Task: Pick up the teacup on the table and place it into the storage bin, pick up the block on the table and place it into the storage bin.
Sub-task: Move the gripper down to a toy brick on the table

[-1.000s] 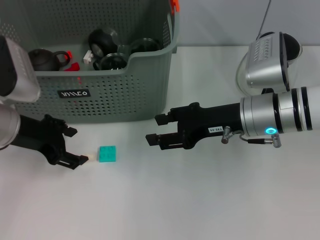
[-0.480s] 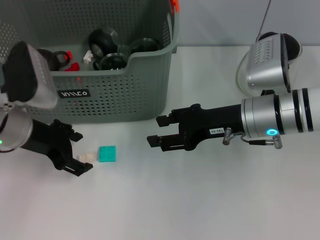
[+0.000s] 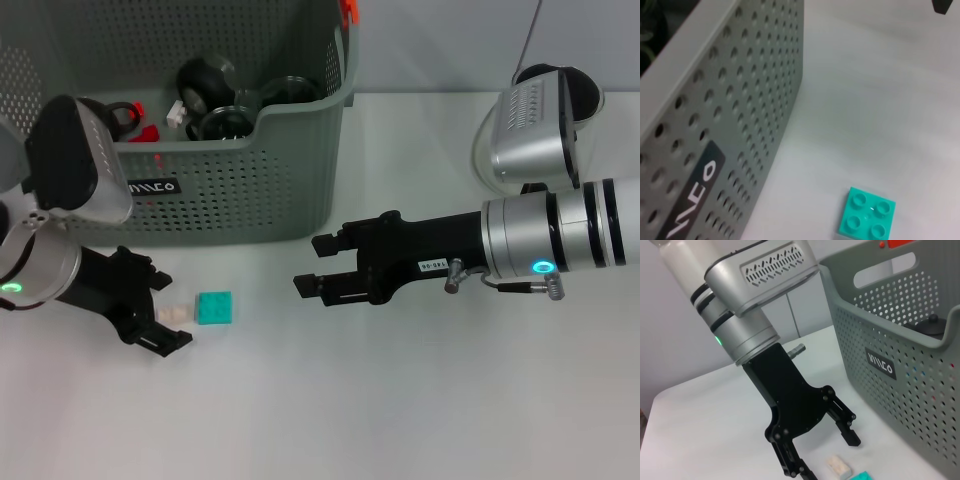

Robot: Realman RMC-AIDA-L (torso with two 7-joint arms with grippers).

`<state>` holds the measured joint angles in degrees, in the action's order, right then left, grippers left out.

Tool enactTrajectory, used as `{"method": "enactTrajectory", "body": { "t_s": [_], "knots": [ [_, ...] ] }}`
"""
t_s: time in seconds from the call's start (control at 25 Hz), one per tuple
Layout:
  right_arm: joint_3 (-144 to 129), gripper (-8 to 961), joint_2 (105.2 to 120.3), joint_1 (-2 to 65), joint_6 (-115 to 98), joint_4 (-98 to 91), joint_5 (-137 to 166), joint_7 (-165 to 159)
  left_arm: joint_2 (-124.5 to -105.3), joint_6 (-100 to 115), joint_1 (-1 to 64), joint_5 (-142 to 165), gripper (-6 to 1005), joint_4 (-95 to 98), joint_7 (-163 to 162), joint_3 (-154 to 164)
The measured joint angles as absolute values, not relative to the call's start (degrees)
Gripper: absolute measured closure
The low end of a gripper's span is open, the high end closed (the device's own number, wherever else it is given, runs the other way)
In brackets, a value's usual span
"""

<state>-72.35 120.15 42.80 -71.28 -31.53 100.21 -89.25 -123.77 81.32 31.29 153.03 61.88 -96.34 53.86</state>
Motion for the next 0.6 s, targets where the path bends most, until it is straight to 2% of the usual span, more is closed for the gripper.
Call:
{"method": "enactTrajectory", "body": {
  "t_s": [0.36, 0.6],
  "knots": [
    [-72.2, 285, 120.15, 42.8, -71.3, -31.5, 100.2, -88.9, -123.81, 80.7, 31.6, 153.2, 137, 60.9, -96.4, 54.1],
    [-72.2, 285, 120.15, 42.8, -71.3, -31.3, 100.0, -88.4, -123.95, 80.0, 31.4, 153.2, 220, 60.8, -96.3, 54.1]
  ]
}}
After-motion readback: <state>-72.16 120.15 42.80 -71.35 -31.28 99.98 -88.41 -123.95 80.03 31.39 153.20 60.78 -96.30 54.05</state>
